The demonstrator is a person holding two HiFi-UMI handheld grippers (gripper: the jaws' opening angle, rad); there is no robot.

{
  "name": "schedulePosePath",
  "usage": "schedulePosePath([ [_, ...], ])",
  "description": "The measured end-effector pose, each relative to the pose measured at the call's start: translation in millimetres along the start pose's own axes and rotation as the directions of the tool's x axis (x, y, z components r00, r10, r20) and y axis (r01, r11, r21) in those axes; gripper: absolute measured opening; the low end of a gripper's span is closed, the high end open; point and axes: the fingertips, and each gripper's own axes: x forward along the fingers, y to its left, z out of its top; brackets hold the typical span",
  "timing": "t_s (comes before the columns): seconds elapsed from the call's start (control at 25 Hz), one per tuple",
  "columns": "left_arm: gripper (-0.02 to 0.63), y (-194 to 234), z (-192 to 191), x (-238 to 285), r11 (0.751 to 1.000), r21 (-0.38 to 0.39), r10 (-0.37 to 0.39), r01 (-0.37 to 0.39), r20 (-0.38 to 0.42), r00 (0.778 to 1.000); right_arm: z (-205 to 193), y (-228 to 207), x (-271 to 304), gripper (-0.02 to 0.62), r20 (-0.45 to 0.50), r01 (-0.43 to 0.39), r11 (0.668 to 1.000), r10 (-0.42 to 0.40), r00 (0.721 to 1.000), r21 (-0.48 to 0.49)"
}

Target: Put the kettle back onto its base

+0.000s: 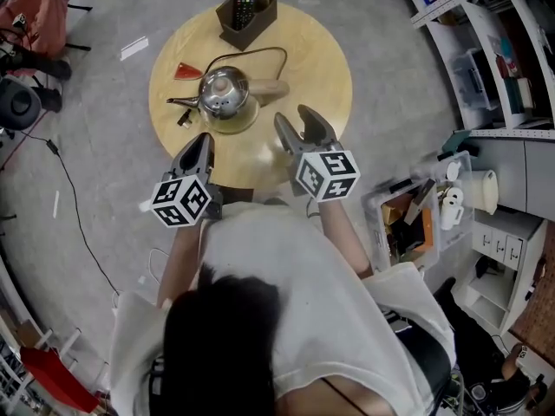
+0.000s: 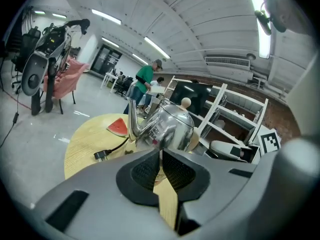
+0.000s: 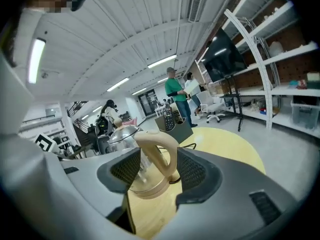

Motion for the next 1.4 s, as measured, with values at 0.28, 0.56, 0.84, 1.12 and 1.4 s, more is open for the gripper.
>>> schedulePosePath([
  [0.28, 0.038, -28, 7, -10, 0.998, -0.017, -0.064, 0.065, 0.04, 0.997, 2, 19, -26, 0.194, 0.029, -0.028, 0.998, 0.026, 0.999, 0.052],
  [0.56, 0.038, -58, 15, -22, 0.991, 0.007, -0.131, 0.131, 0.092, 0.987, 11, 40, -42, 0.117, 0.068, -0.05, 0.998, 0.048, 0.997, 0.032],
  [0.84, 0.038, -76, 18, -33, 0.989, 0.05, -0.146, 0.141, 0.101, 0.984, 3, 55, -51, 0.103, 0.044, -0.067, 0.998, 0.066, 0.997, 0.012],
  [1.12, 0.038, -95, 8, -32, 0.978, 0.188, -0.105, 0.094, 0.05, 0.993, -1, 63, -54, 0.057, 0.012, -0.023, 0.998, 0.024, 1.0, -0.067],
  [1.4, 0.038, -113, 10, -33, 0.979, 0.164, -0.132, 0.123, 0.049, 0.99, -4, 80, -61, 0.037, -0.005, -0.029, 0.993, 0.029, 1.0, -0.114],
])
